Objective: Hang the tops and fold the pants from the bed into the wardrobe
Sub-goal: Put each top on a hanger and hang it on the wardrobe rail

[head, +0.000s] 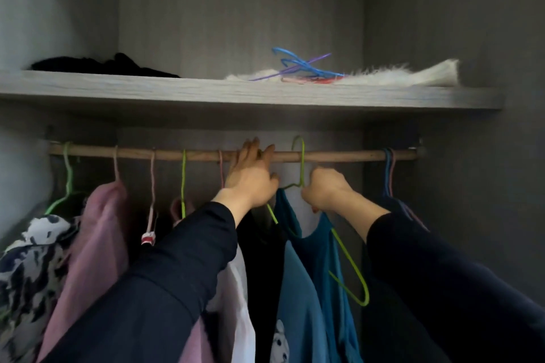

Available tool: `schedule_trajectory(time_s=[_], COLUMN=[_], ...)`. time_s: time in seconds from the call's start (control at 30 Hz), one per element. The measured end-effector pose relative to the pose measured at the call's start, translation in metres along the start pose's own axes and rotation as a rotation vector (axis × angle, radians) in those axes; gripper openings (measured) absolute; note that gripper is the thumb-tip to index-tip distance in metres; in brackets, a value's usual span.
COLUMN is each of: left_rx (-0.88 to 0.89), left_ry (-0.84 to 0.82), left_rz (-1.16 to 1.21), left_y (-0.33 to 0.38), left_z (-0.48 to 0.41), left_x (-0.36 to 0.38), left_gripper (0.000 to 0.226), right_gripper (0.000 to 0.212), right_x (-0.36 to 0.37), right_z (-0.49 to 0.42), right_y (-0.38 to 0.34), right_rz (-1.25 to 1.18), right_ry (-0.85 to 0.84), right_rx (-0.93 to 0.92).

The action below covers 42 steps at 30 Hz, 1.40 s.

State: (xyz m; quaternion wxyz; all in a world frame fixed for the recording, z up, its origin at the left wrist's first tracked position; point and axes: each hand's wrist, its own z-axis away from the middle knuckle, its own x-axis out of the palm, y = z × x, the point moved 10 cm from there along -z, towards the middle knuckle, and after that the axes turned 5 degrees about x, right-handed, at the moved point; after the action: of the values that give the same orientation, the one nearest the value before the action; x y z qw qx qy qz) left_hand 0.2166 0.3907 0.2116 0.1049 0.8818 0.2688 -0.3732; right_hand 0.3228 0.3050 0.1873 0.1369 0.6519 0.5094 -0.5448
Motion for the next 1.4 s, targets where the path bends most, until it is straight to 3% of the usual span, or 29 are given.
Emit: schedule_trajectory(time_s=[0.13,0.33,0.43,0.53,0.63,0.7,0.87,1.07,1.23,1.4], left_rx=[0.001,0.008,0.013,-0.018,-0.040,-0.040,-0.056,-0.073,-0.077,-0.067], left_ry=[-0.030,0.141,0.214,0.232,0.247,0.258,0.235,0.232,0.216,0.214], left_rz=[-0.008,-0.013,-0.010,0.029,0.033,0.023,0.029,0.038,0.038,0.038], left_y=[-0.010,-0.010,-0.011,-0.011,-0.010,-0.010,-0.010,-0.010,-0.010,-0.008], left_z=[-0.011,-0.009,-0.007,-0.006,-0.007,-0.007,-0.007,-0.005,-0.006,-0.004], left_x=[0.014,0.014,0.013,0.015,0.015,0.015,0.018,0.017,0.018,0.017], left_gripper=[0.076,0.077,0.076,0.074,0.074,0.075,0.076,0.077,0.079,0.079], right_gripper=[0.014,0.014,0.027,0.042,0.035,0.031,0.031,0.028,0.018,0.027], right_x=[0.021,0.043,0.044,0.024,-0.018,-0.036,-0.039,-0.038,-0.045,-0.054], right_z=[-0.002,-0.008,-0.010,-0.009,-0.005,-0.001,-0.002,-0.002,-0.005,-0.006], right_y=[0.004,0.005,0.011,0.029,0.054,0.069,0.120,0.123,0.112,0.094], right_rz=[0.022,-0.002,-0.055,-0.129,0.185,0.444,0.687,0.670,0.510,0.220], right_ry=[-0.041,-0.086,-0.118,-0.044,0.232,0.325,0.262,0.267,0.294,0.320], right_rx=[-0.005,-0.037,-0.042,-0.017,0.033,0.062,0.185,0.147,0.142,0.129])
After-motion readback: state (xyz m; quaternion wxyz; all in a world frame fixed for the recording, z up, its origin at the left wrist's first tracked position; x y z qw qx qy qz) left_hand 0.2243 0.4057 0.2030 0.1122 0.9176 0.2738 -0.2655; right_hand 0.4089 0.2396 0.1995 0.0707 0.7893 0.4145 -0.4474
